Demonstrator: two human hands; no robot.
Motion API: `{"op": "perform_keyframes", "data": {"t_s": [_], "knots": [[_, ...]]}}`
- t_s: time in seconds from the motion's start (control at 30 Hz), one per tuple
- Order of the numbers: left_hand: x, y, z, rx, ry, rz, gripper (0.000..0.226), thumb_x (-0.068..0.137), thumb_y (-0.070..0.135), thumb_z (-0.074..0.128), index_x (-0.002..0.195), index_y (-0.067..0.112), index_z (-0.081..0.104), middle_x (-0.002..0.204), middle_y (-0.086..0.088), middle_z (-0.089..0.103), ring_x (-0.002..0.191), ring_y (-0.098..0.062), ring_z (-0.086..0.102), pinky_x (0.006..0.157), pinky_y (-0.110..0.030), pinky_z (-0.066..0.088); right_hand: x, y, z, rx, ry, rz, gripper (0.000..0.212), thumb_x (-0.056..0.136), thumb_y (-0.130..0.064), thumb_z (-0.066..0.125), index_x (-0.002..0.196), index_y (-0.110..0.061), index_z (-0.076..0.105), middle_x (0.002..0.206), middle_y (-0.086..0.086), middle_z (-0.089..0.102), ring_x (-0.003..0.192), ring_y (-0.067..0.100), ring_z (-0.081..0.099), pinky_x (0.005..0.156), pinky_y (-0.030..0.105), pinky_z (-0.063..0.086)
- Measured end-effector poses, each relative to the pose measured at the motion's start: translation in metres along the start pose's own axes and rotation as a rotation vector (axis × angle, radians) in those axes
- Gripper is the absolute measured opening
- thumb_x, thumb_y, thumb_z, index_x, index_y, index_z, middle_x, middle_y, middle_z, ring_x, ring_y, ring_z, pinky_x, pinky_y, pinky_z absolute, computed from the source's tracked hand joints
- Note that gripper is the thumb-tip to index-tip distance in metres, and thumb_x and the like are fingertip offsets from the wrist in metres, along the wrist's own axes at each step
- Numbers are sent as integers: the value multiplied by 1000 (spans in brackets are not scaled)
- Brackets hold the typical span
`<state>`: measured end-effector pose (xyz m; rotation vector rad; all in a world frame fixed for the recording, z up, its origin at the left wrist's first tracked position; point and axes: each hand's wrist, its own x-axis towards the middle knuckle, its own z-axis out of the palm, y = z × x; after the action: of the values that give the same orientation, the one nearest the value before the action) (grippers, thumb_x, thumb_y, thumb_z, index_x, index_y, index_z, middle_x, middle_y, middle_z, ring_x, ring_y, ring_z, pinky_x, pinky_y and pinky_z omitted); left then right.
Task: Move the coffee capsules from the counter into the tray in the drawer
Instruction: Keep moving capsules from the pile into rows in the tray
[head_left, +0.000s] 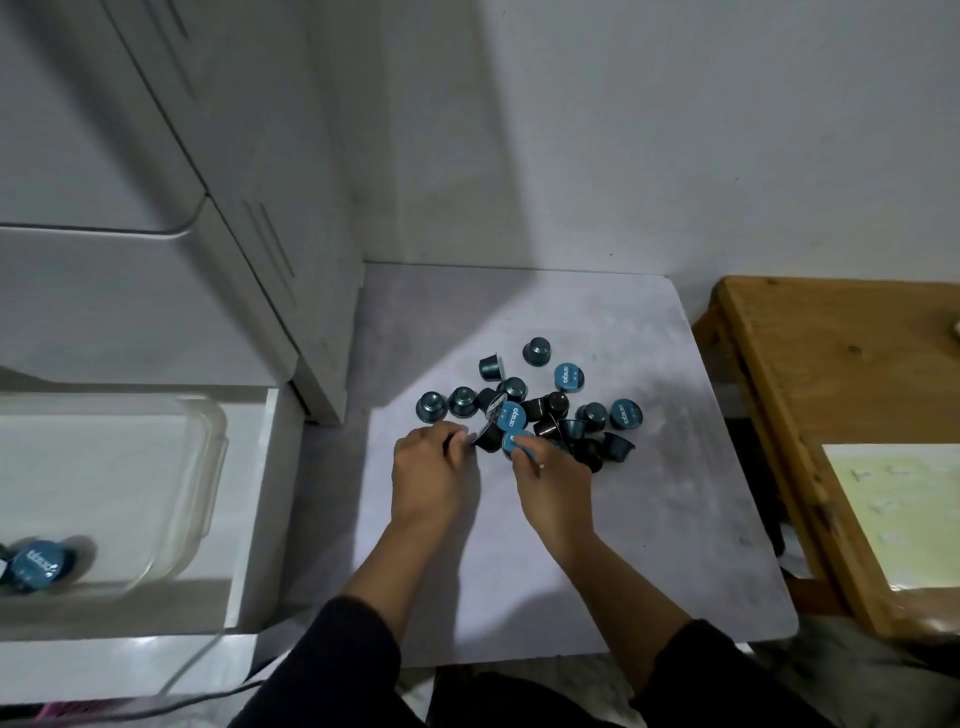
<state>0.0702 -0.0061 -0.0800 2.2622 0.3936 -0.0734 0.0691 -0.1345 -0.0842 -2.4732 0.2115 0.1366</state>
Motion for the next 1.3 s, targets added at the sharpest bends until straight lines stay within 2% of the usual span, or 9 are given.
{"op": "perform_keyframes", "data": {"t_s": [0.13,0.23,0.3,0.43,0.53,0.67,0.87,1.0,1.3], "knots": [[-3,-5,-1,-59,16,-53,17,87,15,55,85,20,71,88,7,72,85,-14,61,67,-5,29,4,1,1,60,50,21,38,85,-10,54,50,-24,46,47,-2,43,48,11,40,46,18,26],[-11,-2,-6,-147,19,-108,21,84,6,56,77,21,69,73,15,64,73,-8,58,64,7,31,5,-1,-1,202,25,147,23,84,-7,57,78,-22,73,67,2,66,61,10,54,52,4,36],[-16,-2,-9,-204,29,-148,29,83,1,55,76,25,69,70,14,62,71,-8,58,62,8,33,4,-1,-1,351,31,240,20,85,-5,57,91,-14,74,79,5,69,70,13,59,54,1,38],[-16,0,-15,-245,70,-171,30,83,-1,53,82,21,74,76,6,69,76,-8,62,63,8,33,2,-5,-2,487,14,308,23,84,-4,55,92,-14,74,82,4,69,79,20,66,73,26,51],[-18,9,-28,-268,93,-138,26,85,2,55,87,20,74,79,7,69,72,-2,60,63,8,34,4,-12,-7,438,20,247,25,83,-6,54,94,-17,74,82,4,73,81,20,67,78,33,52],[-26,33,-55,-347,90,-51,25,86,6,57,90,25,73,82,14,67,71,11,58,65,4,36,4,-29,-29,558,74,185,25,84,0,54,94,-13,73,78,4,70,79,20,67,74,30,50],[-41,56,-138,-439,65,127,32,86,11,61,78,40,70,77,20,71,73,4,65,72,-9,47,-10,-85,-71,874,-4,36,23,85,6,56,86,-12,71,72,-1,67,63,7,59,61,11,49],[-48,45,-217,-385,80,230,27,83,10,64,80,36,73,80,22,73,78,3,66,76,-14,50,-27,-136,-80,812,-137,-92,29,83,3,59,79,-23,71,73,-1,69,63,5,60,60,12,47],[-23,-68,-350,-95,-123,188,28,80,9,68,77,36,74,82,14,75,77,-1,69,78,-20,50,-59,-253,-3,454,-555,-372,22,82,4,60,85,-12,74,71,-3,68,60,3,59,65,13,49]]}}
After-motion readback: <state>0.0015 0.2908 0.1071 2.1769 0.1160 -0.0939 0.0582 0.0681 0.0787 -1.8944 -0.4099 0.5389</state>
